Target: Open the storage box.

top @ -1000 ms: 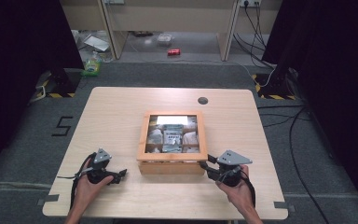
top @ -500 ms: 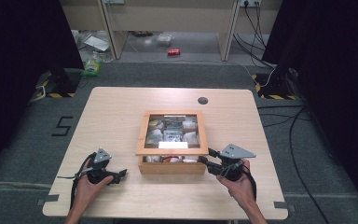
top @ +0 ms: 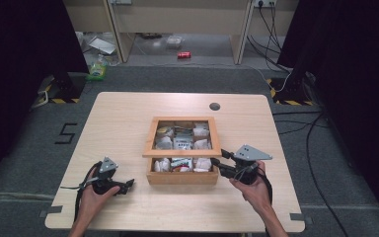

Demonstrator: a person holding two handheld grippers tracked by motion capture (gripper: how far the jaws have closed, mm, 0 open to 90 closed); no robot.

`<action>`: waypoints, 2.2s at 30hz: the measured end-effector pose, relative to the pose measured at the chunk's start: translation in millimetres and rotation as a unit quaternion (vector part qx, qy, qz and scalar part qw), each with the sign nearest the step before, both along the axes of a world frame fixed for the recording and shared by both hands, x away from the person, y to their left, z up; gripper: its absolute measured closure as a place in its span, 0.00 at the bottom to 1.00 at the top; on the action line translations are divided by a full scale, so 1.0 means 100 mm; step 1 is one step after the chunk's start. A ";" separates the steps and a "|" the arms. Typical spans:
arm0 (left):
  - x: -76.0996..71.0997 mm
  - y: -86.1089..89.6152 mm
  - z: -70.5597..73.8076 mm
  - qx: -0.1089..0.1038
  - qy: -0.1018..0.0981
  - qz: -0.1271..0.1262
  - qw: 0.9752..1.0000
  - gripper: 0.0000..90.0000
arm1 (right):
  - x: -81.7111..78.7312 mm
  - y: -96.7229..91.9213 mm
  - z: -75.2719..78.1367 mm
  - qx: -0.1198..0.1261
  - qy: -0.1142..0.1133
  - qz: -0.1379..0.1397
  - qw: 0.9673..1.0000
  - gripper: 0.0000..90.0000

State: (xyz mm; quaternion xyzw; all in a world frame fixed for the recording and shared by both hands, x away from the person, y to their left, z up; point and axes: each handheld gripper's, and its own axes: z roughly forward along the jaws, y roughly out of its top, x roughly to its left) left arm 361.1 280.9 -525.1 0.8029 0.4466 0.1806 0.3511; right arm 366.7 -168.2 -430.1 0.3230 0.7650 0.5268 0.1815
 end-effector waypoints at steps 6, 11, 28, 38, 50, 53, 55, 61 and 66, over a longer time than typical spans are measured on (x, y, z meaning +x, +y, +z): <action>0.00 0.00 0.00 0.000 0.000 0.000 1.000 0.00 | 0.11 0.03 0.09 -0.004 -0.014 -0.008 1.000 0.63; 0.00 0.00 0.00 0.000 0.000 0.000 1.000 0.00 | 0.16 0.03 0.10 -0.009 -0.017 -0.015 1.000 0.63; 0.00 0.00 0.00 0.001 0.000 0.000 1.000 0.00 | 0.38 0.07 0.35 -0.034 -0.056 -0.029 0.997 0.59; 0.00 0.00 0.00 -0.001 0.000 0.001 1.000 0.00 | 0.52 0.09 0.40 -0.003 -0.055 -0.041 0.998 0.56; 0.00 0.00 0.00 -0.001 0.001 0.000 1.000 0.00 | 0.68 0.10 0.41 0.029 -0.041 -0.056 0.997 0.58; 0.00 0.00 0.00 -0.001 0.001 0.000 1.000 0.00 | 0.70 0.10 0.41 0.030 -0.040 -0.058 0.997 0.58; 0.00 0.00 0.00 -0.001 0.001 0.000 1.000 0.00 | 0.74 0.10 0.41 0.038 -0.039 -0.060 0.997 0.59; 0.00 0.00 0.00 -0.001 0.001 0.000 1.000 0.00 | 0.82 0.10 0.42 0.050 -0.036 -0.068 0.996 0.60; 0.00 0.00 0.00 -0.001 0.001 0.000 1.000 0.00 | 0.87 0.11 0.44 0.059 -0.034 -0.072 0.995 0.61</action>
